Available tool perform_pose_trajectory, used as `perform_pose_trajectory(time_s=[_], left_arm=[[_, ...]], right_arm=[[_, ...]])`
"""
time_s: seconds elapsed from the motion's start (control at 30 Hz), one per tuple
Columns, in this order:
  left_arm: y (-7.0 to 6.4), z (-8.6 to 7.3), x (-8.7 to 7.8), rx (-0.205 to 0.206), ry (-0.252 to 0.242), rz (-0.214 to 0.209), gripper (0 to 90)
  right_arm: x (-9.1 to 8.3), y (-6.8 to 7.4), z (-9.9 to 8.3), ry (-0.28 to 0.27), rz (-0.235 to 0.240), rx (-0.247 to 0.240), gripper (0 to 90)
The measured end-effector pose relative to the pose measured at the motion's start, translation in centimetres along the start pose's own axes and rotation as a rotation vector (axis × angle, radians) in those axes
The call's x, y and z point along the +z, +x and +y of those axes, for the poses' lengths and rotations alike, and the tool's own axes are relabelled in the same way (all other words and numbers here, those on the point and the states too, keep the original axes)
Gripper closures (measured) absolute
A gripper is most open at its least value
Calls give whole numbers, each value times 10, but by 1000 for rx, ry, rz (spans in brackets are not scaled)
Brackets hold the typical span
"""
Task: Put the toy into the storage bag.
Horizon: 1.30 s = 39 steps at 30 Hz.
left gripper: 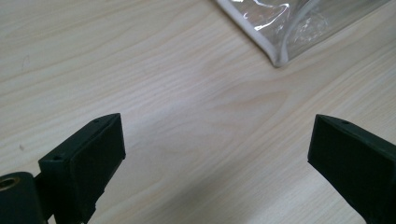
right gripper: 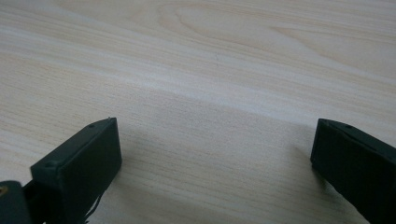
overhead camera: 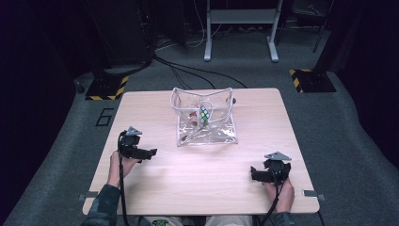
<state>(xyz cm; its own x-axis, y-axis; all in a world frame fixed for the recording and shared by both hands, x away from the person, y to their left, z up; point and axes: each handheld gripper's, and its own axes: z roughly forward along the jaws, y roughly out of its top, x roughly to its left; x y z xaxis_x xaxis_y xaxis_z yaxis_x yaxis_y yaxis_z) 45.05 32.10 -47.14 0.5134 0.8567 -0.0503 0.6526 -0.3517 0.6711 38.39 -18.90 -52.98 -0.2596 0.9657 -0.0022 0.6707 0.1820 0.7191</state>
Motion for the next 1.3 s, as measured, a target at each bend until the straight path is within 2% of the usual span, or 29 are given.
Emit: perform_pose_trajectory(time_s=[0.3, 0.37, 0.77, 1.0, 1.07, 1.2, 1.3], left_arm=[[9, -23, 0, -29, 10, 36, 38], [12, -28, -1, -47, 12, 43, 38], [19, -59, -2, -89, -20, 73, 38], [17, -71, 0, -88, -23, 107, 35], [17, -74, 2, -93, -14, 104, 34], [12, -80, 4, -81, -57, 129, 24], [10, -83, 4, -75, -65, 139, 17]], right_arm=[[0, 0, 0, -1, 0, -1, 10], [0, 0, 0, -1, 1, -1, 10], [0, 0, 0, 2, -1, 3, 10], [0, 0, 0, -1, 0, -1, 10], [0, 0, 0, -1, 0, -1, 10], [0, 0, 0, -1, 0, -2, 10], [0, 0, 0, 0, 0, -1, 10]])
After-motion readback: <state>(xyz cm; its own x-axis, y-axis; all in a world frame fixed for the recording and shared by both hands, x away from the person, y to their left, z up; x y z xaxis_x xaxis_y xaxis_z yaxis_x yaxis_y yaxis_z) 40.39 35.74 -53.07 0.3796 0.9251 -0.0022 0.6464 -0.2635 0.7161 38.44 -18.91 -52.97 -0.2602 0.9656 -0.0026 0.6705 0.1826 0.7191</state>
